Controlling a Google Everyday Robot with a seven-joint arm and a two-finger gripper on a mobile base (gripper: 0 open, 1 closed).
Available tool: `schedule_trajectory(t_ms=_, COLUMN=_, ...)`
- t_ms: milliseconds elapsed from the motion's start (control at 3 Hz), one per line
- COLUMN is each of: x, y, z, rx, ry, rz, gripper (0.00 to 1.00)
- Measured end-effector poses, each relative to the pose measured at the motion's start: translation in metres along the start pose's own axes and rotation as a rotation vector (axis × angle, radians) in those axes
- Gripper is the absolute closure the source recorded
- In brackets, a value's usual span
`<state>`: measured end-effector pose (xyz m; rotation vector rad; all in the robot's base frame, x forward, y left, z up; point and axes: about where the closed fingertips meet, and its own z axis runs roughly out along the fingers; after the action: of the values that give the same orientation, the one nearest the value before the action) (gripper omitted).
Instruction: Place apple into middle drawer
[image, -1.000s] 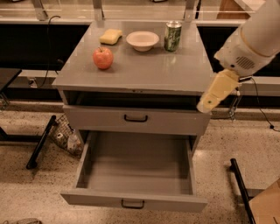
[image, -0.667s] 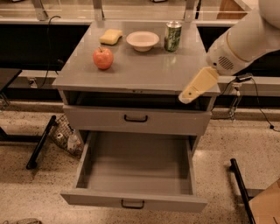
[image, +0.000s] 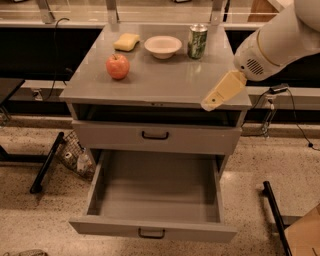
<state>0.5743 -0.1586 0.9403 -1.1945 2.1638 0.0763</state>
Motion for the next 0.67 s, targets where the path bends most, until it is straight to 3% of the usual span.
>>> schedule_trajectory(t_ms=333, x=-0.011, y=-0.001, z=0.015, rx=0.014, ry=-0.034, rz=0.03, gripper=0.0)
schedule_trajectory(t_ms=667, x=-0.052, y=-0.016, z=0.057, rx=0.051, ry=-0.092, rz=0.047, gripper=0.0)
